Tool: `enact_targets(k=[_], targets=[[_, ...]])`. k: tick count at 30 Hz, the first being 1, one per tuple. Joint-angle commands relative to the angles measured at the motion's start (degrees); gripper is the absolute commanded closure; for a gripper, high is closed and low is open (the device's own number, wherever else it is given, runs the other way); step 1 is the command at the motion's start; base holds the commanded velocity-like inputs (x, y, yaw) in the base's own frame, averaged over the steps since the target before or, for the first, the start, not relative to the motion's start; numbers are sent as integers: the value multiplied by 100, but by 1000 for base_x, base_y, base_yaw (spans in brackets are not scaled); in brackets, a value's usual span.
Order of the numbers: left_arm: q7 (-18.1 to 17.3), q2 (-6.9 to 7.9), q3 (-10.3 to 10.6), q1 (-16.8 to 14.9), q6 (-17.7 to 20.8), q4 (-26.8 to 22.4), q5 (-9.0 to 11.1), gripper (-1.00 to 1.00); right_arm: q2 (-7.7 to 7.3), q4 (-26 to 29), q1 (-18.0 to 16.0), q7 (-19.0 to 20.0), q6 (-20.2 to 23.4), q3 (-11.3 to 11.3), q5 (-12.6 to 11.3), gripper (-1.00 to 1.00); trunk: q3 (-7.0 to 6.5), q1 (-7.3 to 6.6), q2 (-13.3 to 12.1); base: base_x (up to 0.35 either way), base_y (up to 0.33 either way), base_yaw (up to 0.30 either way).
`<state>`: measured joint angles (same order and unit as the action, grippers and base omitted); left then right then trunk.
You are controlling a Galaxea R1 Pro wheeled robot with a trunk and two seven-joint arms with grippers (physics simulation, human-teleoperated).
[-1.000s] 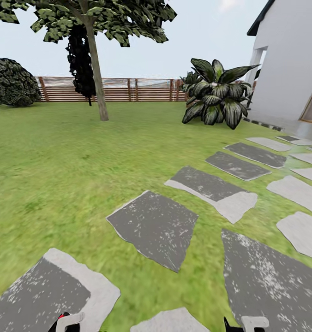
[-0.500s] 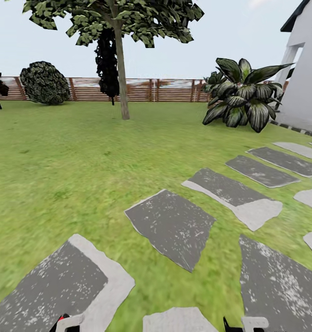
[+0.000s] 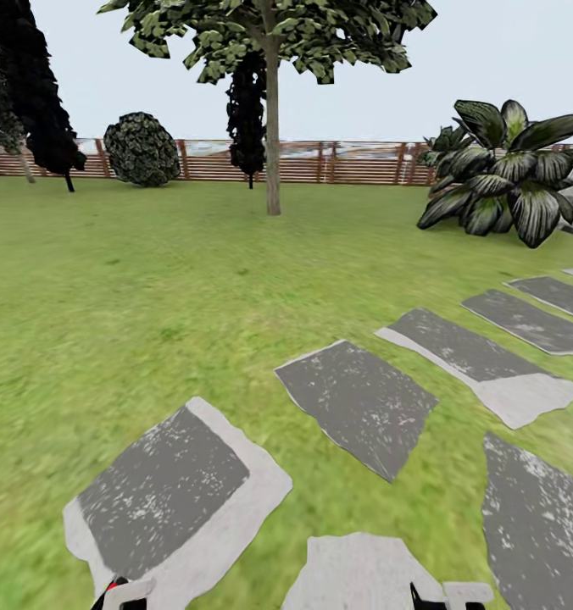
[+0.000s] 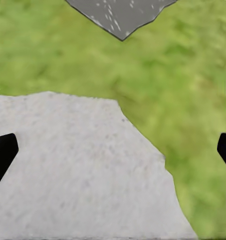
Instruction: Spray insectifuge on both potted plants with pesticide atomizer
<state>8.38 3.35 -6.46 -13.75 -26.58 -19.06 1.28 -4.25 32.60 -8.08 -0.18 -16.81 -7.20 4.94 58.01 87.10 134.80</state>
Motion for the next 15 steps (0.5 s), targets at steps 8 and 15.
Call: enact_targets(k=[8, 15], targets=[[6, -1, 4, -5, -15, 8, 13, 100, 3, 1, -1, -2, -15, -27, 51, -100, 5, -4, 2, -212, 242, 279], [7, -1, 4, -5, -14, 8, 18, 100, 3, 1, -1, -2, -15, -27, 51, -100, 5, -4, 2, -72, 77, 279]])
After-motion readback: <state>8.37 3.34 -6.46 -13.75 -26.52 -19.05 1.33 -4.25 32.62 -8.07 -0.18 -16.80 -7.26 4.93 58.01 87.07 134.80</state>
